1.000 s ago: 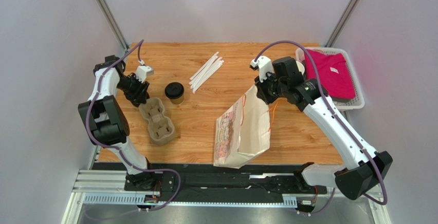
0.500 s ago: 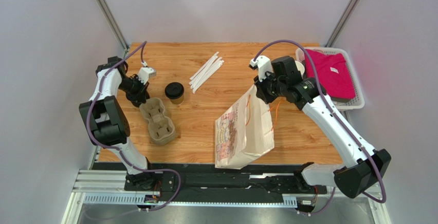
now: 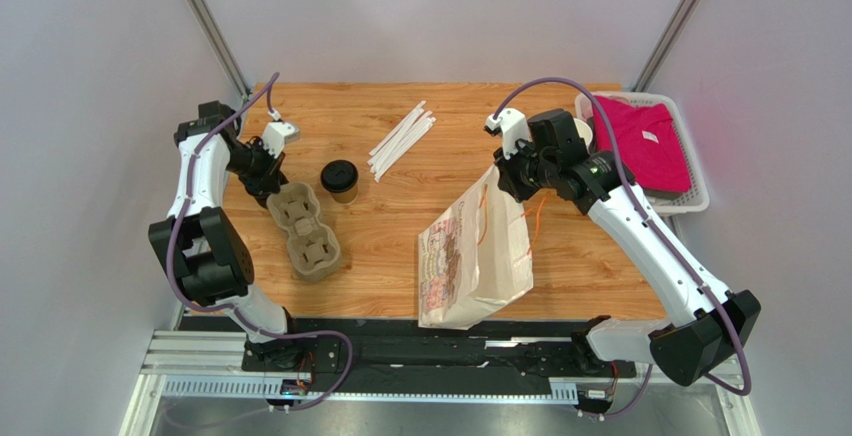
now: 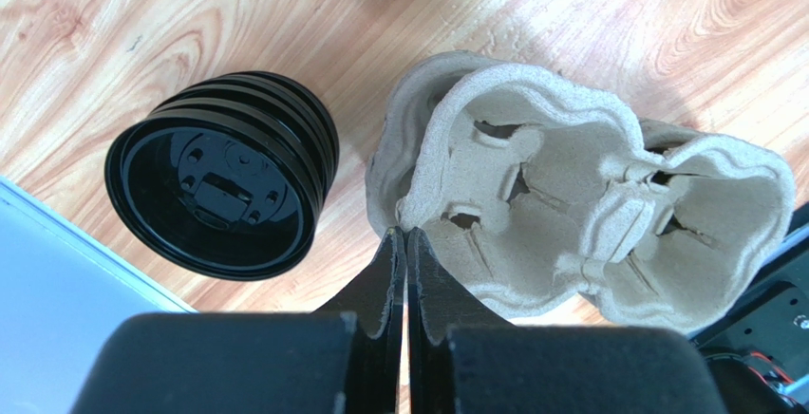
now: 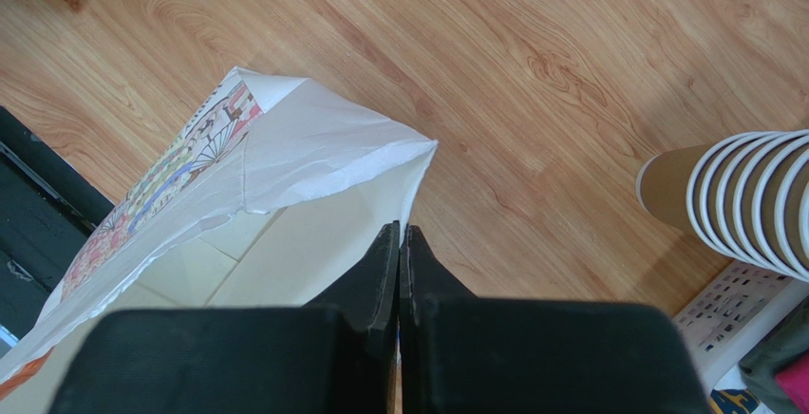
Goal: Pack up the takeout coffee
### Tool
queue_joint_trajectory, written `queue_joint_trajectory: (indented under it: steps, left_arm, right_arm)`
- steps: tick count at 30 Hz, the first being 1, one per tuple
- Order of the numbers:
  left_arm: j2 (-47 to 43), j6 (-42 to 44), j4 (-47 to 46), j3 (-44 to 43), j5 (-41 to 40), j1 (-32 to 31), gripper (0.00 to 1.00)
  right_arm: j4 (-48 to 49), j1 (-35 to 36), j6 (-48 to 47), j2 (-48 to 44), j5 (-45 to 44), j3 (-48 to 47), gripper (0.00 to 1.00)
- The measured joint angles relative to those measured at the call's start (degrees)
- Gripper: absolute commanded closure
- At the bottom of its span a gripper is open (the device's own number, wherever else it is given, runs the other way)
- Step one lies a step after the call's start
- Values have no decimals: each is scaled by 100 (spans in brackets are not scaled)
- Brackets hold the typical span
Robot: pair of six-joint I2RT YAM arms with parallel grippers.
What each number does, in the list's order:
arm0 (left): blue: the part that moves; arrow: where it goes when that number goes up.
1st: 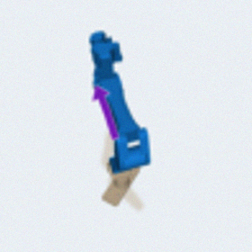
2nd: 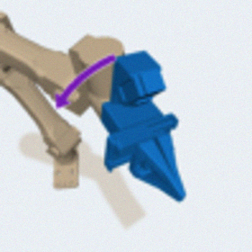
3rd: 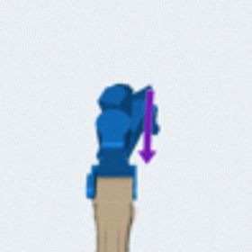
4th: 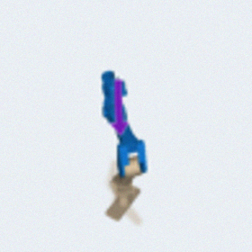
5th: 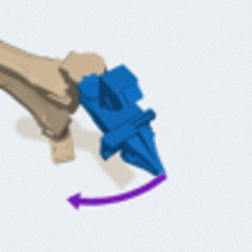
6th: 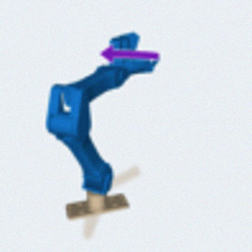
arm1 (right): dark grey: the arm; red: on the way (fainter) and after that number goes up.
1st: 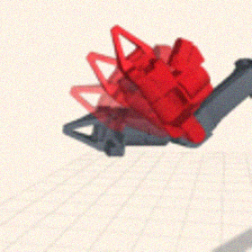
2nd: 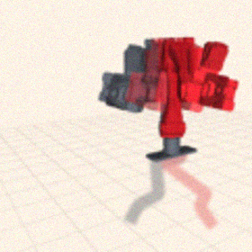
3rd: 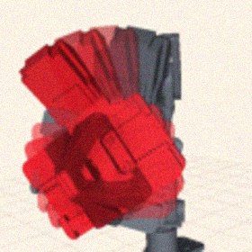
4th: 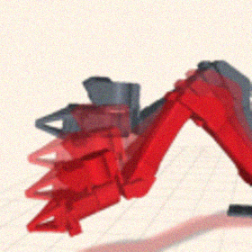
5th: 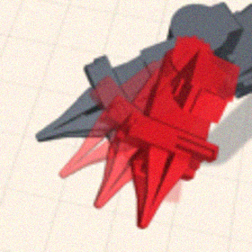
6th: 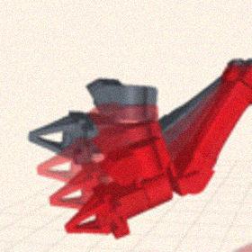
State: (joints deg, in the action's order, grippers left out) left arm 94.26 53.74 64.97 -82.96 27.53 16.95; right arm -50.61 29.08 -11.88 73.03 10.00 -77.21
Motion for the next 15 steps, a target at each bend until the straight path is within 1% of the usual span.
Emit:
queue_joint_trajectory:
  steps: [6, 11, 15]
  left_arm:
    - [-48, -59, -9, -11, -11, 0, 100]
    - [-310, -138, -210, -26, -72, 0, 100]
    - [-407, -177, -216, -221, -52, 0, 100]
  right_arm:
    - [0, 0, 2, 0, 2, 0, 100]
    - [0, 0, 2, -2, 2, 0, 100]
    - [0, 0, 2, -7, 4, 0, 100]
